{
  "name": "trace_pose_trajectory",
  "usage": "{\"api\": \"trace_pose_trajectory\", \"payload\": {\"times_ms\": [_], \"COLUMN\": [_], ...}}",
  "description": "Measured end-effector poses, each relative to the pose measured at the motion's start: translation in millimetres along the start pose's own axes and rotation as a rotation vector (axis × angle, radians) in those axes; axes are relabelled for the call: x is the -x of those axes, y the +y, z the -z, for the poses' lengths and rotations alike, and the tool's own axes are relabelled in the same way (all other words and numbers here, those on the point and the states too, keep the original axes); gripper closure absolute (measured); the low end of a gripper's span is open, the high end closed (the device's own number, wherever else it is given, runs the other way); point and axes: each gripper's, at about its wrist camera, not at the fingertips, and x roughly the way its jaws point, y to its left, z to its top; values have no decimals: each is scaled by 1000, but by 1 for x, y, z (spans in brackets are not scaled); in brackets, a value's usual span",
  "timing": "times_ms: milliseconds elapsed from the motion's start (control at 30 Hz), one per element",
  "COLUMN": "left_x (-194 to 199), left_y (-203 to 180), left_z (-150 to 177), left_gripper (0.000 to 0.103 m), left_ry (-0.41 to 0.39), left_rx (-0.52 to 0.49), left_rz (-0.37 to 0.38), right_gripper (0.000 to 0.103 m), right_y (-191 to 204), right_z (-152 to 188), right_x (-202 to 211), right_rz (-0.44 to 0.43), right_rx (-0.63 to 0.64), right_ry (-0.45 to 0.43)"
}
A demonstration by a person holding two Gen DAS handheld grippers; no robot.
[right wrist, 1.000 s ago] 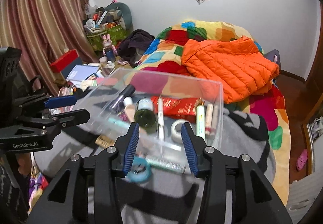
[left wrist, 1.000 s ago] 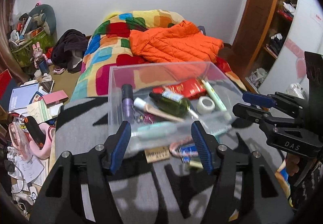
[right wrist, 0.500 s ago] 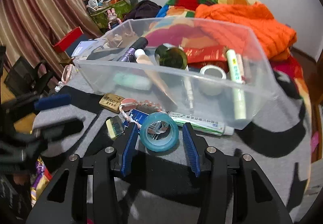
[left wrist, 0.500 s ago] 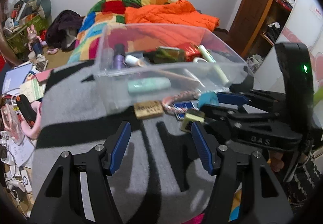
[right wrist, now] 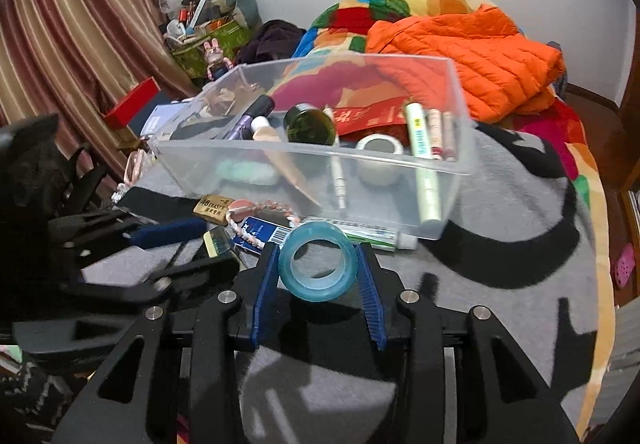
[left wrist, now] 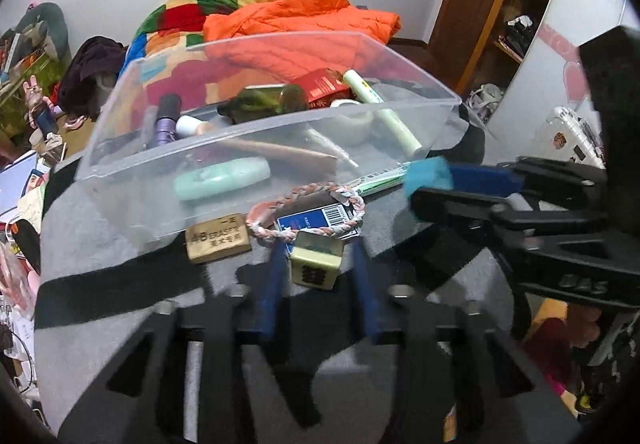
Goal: Organize objects
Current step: 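Grasp the small yellow cube with the left tool while the right tool grasps the teal tape roll, then carry cube and tape roll over the clear box and open both tools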
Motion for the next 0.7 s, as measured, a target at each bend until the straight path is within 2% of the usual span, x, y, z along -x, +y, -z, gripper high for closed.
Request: {"api": "trace_pose_trajectory", "payload": {"times_ms": [367,700], "left_x": [23,68], "left_y": [8,27], "left_z": [-4,-34], "left_gripper": [79,79], "left_ry": [-60,-196], "left_rx": [44,91], "left_rz": [3,-15], "right_gripper": [67,67], "right_y": [-10,-14], "right_z": [-12,-40], "right_x": [34,51], "right_rz": [-4,21], "right_rx": [-36,-42], "right_ry": [-95,-191]}}
